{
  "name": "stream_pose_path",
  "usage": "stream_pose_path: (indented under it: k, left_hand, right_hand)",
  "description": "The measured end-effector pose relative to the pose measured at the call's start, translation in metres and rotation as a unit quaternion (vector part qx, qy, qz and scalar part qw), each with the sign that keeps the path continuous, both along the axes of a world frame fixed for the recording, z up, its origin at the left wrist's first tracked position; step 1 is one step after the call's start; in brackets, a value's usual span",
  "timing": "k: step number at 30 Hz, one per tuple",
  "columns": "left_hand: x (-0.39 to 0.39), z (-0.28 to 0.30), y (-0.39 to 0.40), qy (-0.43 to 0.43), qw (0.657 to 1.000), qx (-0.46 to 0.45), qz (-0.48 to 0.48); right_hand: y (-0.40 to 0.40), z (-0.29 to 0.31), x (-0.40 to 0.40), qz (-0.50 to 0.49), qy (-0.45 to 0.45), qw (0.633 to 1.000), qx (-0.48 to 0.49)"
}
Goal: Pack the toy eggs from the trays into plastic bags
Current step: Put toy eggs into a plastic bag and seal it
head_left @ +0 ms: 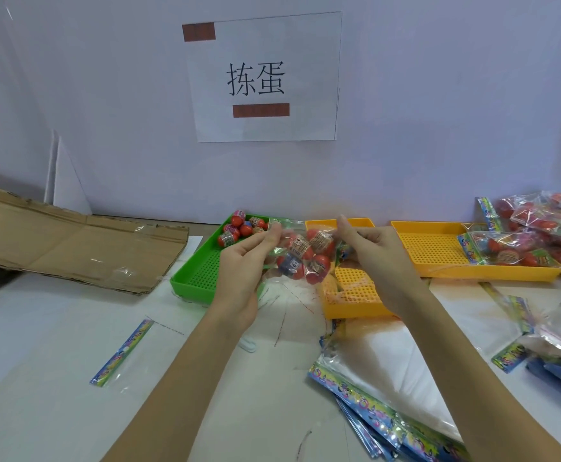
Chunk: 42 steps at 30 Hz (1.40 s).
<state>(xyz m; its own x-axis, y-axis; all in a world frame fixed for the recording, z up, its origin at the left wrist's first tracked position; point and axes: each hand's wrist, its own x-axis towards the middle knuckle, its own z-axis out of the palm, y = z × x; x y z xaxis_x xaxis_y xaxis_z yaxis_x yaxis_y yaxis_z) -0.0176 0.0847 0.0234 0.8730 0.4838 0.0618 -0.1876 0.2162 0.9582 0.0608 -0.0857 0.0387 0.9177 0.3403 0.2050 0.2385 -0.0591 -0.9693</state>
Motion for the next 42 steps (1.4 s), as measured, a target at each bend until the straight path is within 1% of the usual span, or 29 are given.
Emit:
stream_pose_path:
  k: [2,4,5,6,7,8,10,14,15,17,19,22,23,24,26,28,31,32,34,37,40,42]
  left_hand:
    - [-0.001,0.000,-0.003,-0.012,1.000,-0.004,0.019]
    - [-0.001,0.001,-0.003,-0.026,0.997,-0.049,0.045]
    - [-0.001,0.002,-0.001,-0.027,0.996,-0.071,0.056]
    - [-0.002,0.002,0.001,-0.025,0.994,-0.085,0.065]
    - [-0.002,0.002,0.003,-0.023,0.993,-0.091,0.072]
    - [-0.002,0.002,0.004,-0.022,0.993,-0.094,0.075]
    - [-0.002,0.002,0.006,-0.023,0.992,-0.105,0.069]
    - [0.001,-0.001,0.004,-0.034,0.994,-0.100,0.034]
    - [0.002,-0.001,0.004,-0.031,0.994,-0.097,0.024]
    - [0.003,0.001,0.006,-0.017,0.996,-0.090,-0.003]
    - [0.003,0.004,0.012,-0.003,0.997,-0.052,-0.049]
    - [0.002,0.001,0.018,0.007,0.987,0.099,-0.124]
    - [0.001,-0.001,0.016,-0.004,0.979,0.139,-0.147]
    - [0.001,-0.002,0.013,-0.021,0.974,0.160,-0.158]
    - [0.001,-0.003,0.005,-0.060,0.975,0.175,-0.126]
    - [0.004,-0.004,0.002,-0.085,0.978,0.182,-0.060]
    - [0.007,-0.009,0.003,-0.088,0.978,0.189,0.001]
    - [0.008,-0.010,0.004,-0.080,0.979,0.187,0.015]
    - [0.006,-0.008,0.005,-0.064,0.982,0.177,0.026]
    - [0.005,-0.004,0.002,-0.043,0.987,0.156,0.007]
    - [0.006,-0.006,0.003,-0.048,0.990,0.122,0.055]
    - [0.008,-0.007,0.002,-0.040,0.988,0.124,0.080]
  right_hand:
    - [0.002,-0.001,0.001,0.004,0.002,1.000,0.022]
    - [0.000,0.000,-0.001,0.081,0.063,0.993,0.053]
    - [-0.002,0.000,-0.002,0.130,0.087,0.987,0.044]
    - [-0.004,-0.002,-0.002,0.167,0.090,0.982,0.021]
    - [-0.005,-0.003,-0.002,0.184,0.085,0.979,0.005]
    - [-0.005,-0.004,-0.001,0.171,0.079,0.982,0.003]
    - [-0.005,-0.004,0.001,0.104,0.062,0.992,0.020]
    - [0.001,-0.007,0.003,-0.022,-0.020,1.000,-0.007]
    - [0.003,-0.007,0.003,-0.043,-0.040,0.998,-0.010]
    - [0.006,-0.006,0.002,-0.051,-0.061,0.997,-0.003]
    - [0.003,-0.002,0.003,-0.032,-0.046,0.998,0.031]
    - [-0.004,0.001,0.005,-0.011,-0.032,0.997,0.062]
    - [-0.004,0.001,0.006,-0.011,-0.030,0.997,0.066]
    - [-0.004,0.001,0.006,-0.013,-0.023,0.997,0.074]
    - [-0.003,0.001,0.005,-0.010,0.021,0.993,0.114]
    - [-0.003,0.002,0.003,0.030,0.092,0.984,0.151]
    - [-0.001,0.000,-0.001,0.113,0.142,0.976,0.118]
    - [0.001,-0.001,-0.003,0.124,0.142,0.976,0.112]
    - [0.003,0.000,-0.006,0.106,0.119,0.981,0.107]
    - [0.004,0.001,-0.009,0.094,0.059,0.992,0.052]
    - [0.004,0.000,-0.009,0.117,0.033,0.993,0.013]
    - [0.001,0.002,-0.007,0.124,0.009,0.992,-0.019]
